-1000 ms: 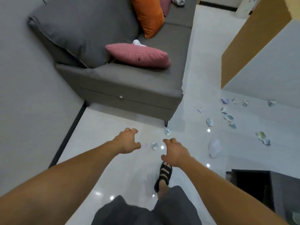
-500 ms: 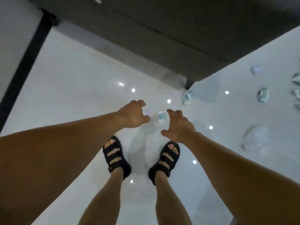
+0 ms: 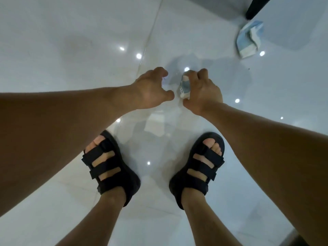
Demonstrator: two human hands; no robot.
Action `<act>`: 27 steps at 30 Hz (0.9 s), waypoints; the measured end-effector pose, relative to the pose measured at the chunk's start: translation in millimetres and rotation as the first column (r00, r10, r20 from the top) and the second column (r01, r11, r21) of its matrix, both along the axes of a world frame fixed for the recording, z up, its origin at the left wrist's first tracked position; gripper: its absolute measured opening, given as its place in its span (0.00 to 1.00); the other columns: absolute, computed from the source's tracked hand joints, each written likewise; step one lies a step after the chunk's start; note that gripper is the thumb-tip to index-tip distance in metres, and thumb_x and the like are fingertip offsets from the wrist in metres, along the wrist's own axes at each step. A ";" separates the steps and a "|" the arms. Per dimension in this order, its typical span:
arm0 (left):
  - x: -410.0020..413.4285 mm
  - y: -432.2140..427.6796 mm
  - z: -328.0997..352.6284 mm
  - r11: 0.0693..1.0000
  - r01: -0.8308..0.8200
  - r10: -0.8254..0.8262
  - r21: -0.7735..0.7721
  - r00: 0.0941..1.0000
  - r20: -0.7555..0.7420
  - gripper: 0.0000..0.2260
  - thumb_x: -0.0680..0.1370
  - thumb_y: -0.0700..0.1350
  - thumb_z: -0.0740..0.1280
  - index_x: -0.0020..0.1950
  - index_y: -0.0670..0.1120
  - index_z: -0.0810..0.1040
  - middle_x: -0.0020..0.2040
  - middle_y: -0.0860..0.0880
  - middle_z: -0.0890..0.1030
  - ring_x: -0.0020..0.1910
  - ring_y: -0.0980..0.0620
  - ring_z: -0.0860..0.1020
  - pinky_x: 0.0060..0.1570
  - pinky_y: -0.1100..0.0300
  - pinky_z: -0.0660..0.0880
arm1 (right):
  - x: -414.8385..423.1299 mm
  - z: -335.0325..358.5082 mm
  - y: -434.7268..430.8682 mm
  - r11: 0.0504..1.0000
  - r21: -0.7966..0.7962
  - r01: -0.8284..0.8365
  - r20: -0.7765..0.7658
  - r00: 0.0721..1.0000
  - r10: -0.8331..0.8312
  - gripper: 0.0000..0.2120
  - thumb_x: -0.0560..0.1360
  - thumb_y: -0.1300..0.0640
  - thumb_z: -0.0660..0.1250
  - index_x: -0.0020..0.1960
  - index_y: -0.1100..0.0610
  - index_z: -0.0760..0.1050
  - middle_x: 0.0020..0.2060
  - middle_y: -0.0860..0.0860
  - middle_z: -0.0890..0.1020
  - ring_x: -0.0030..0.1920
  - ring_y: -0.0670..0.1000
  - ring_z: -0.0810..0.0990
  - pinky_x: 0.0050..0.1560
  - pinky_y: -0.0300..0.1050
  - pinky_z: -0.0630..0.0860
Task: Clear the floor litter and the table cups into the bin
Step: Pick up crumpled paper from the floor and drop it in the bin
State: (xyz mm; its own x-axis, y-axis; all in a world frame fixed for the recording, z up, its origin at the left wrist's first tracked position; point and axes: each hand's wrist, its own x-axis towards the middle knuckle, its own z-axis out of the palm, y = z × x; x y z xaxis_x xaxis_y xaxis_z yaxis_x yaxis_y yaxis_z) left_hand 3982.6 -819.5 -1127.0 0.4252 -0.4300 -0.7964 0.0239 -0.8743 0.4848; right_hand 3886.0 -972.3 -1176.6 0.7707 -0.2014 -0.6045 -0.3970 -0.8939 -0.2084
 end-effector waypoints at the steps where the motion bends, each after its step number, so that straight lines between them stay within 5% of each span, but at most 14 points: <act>1: -0.2 0.1 0.1 1.000 0.001 -0.001 -0.006 1.000 0.004 0.31 0.74 0.53 0.70 0.73 0.49 0.63 0.68 0.49 0.70 0.63 0.49 0.72 0.59 0.60 0.68 | -1.3 1.7 1.9 0.999 0.024 0.023 0.001 1.000 -0.023 0.34 0.68 0.53 0.73 0.70 0.52 0.62 0.60 0.56 0.67 0.51 0.60 0.76 0.42 0.47 0.70; 6: -2.7 1.6 20.7 0.989 -0.114 0.108 -0.097 0.992 -0.069 0.28 0.73 0.47 0.73 0.69 0.46 0.67 0.55 0.54 0.75 0.51 0.59 0.76 0.40 0.79 0.66 | -7.2 40.4 23.9 0.957 0.287 0.047 0.137 0.987 -0.089 0.35 0.69 0.50 0.73 0.72 0.54 0.63 0.59 0.55 0.71 0.49 0.57 0.78 0.43 0.44 0.72; 9: 0.8 3.1 33.0 0.977 -0.157 0.136 -0.145 0.979 -0.150 0.24 0.72 0.42 0.73 0.64 0.49 0.68 0.46 0.58 0.76 0.39 0.72 0.76 0.34 0.80 0.68 | -3.6 65.7 36.5 0.909 0.417 0.005 0.255 0.959 -0.122 0.37 0.69 0.50 0.75 0.73 0.56 0.65 0.58 0.55 0.74 0.45 0.56 0.80 0.41 0.45 0.77; 14: 12.6 16.1 39.1 0.960 -0.247 0.227 -0.131 0.963 -0.148 0.20 0.71 0.45 0.75 0.60 0.54 0.72 0.48 0.55 0.79 0.45 0.60 0.79 0.38 0.69 0.74 | 9.7 74.8 37.4 0.864 0.503 0.008 0.243 0.958 -0.150 0.44 0.69 0.48 0.75 0.78 0.53 0.56 0.62 0.52 0.72 0.49 0.51 0.80 0.46 0.42 0.76; 19: 25.1 56.4 15.8 0.988 -0.144 0.141 0.059 0.989 0.048 0.23 0.69 0.48 0.75 0.60 0.53 0.71 0.50 0.52 0.76 0.44 0.52 0.75 0.40 0.63 0.71 | 33.5 37.5 23.3 0.973 0.227 -0.044 0.077 0.997 0.027 0.36 0.73 0.50 0.70 0.76 0.49 0.57 0.68 0.53 0.64 0.59 0.56 0.75 0.52 0.44 0.73; 24: 21.2 87.2 -3.5 0.965 -0.247 0.241 0.084 0.968 0.071 0.21 0.65 0.50 0.77 0.53 0.56 0.71 0.43 0.58 0.75 0.39 0.59 0.74 0.32 0.66 0.69 | 51.1 3.2 43.1 0.979 0.153 -0.132 0.127 0.985 0.113 0.20 0.77 0.53 0.67 0.67 0.54 0.70 0.64 0.56 0.67 0.54 0.58 0.76 0.54 0.50 0.77; 27: 13.5 91.4 -4.8 0.963 -0.257 0.255 0.079 0.966 0.031 0.22 0.65 0.50 0.76 0.54 0.55 0.72 0.43 0.57 0.75 0.40 0.54 0.77 0.35 0.59 0.76 | 47.8 -6.4 54.3 0.983 0.163 -0.086 0.101 0.992 0.070 0.13 0.78 0.56 0.65 0.60 0.59 0.74 0.61 0.57 0.70 0.49 0.58 0.77 0.51 0.47 0.76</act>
